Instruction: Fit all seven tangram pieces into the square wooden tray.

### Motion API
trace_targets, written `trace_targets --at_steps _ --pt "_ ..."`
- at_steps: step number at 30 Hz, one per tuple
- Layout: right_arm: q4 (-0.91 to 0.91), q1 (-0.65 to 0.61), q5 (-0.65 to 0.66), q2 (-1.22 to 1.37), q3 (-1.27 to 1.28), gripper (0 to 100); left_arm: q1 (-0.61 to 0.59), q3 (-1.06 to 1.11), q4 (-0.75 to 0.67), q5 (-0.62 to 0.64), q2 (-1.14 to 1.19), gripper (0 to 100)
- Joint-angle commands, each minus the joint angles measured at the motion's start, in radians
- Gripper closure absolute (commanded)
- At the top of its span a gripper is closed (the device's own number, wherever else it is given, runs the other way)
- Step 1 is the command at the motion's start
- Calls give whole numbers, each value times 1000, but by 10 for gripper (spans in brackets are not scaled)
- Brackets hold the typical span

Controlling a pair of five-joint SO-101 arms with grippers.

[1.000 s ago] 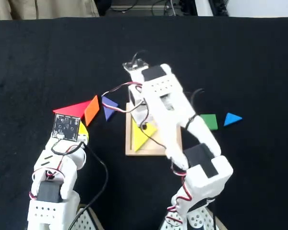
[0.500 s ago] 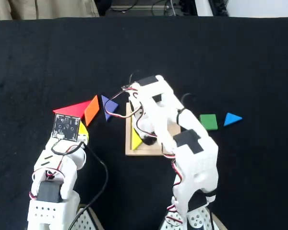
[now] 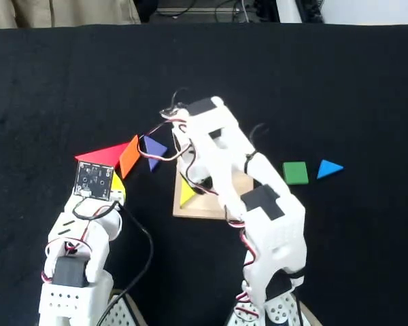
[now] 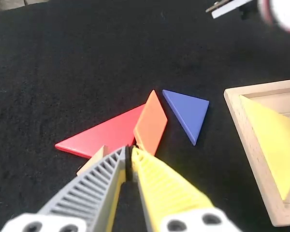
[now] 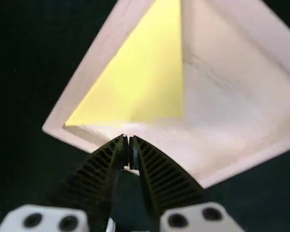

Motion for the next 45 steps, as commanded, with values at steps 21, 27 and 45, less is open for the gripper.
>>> trace_targets --at_steps 21,27,45 --pt "-493 276 -173 -631 527 988 -10 -22 23 -52 -5 876" --pt "-726 282 -173 -731 783 987 -61 -205 163 -114 -3 848" --pt "-865 281 -100 -731 915 987 -53 -1087 548 -749 959 843"
